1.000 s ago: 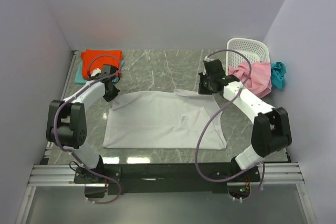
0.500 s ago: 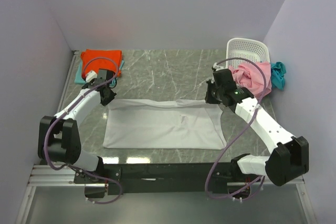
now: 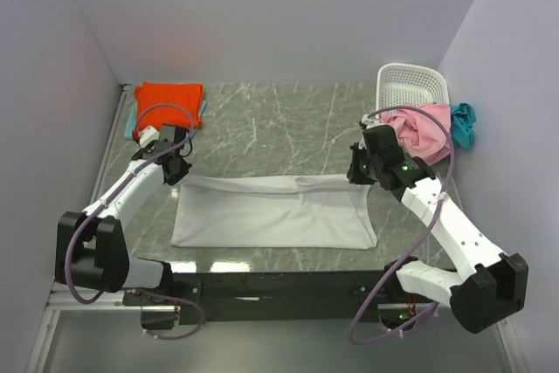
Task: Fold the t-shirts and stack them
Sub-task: Fold the tshirt
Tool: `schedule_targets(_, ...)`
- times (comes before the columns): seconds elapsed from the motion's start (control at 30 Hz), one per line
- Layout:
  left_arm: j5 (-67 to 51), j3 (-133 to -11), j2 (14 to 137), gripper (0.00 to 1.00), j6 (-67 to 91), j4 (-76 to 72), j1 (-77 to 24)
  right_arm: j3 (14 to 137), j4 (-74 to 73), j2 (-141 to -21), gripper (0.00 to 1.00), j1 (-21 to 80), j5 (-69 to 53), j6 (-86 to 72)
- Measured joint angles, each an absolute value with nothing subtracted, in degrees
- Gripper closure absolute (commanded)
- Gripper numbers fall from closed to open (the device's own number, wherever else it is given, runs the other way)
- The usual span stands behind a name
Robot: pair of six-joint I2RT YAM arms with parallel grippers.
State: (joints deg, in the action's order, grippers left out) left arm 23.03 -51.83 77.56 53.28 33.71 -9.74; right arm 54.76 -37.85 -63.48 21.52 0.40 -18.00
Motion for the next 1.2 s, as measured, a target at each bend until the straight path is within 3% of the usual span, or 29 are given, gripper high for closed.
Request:
schedule_targets(0.8, 23.03, -43.59, 73.52, 0.99, 56.01, 33.63, -9.91, 49.65, -42.11, -61.84, 1.0, 23.51, -2.85, -20.12)
schedule_targets(0.93, 23.18, -40.53, 72.44, 0.78, 57.6, 33.65, -9.91, 46.92, -43.05, -61.84, 1.0, 23.7, -2.39, -23.44)
schedule_targets(1.03, 23.81, -38.76, 70.81, 0.51, 59.13, 35.4, -9.91, 43.88, -43.44, -61.69, 0.84, 24.43, -2.63, -26.44)
schedule_targets(1.17, 25.21, -38.65, 67.29, 0.31, 61.34, 39.27, -9.91, 38.85, -44.77, -60.2, 0.45, 25.36, -4.19, -29.69)
schedule_targets(1.2, 25.26, -38.68, 66.22, 0.22, 61.76, 39.75, -9.91, 38.2, -45.45, -59.68, 0.42, 25.45, -4.51, -30.11)
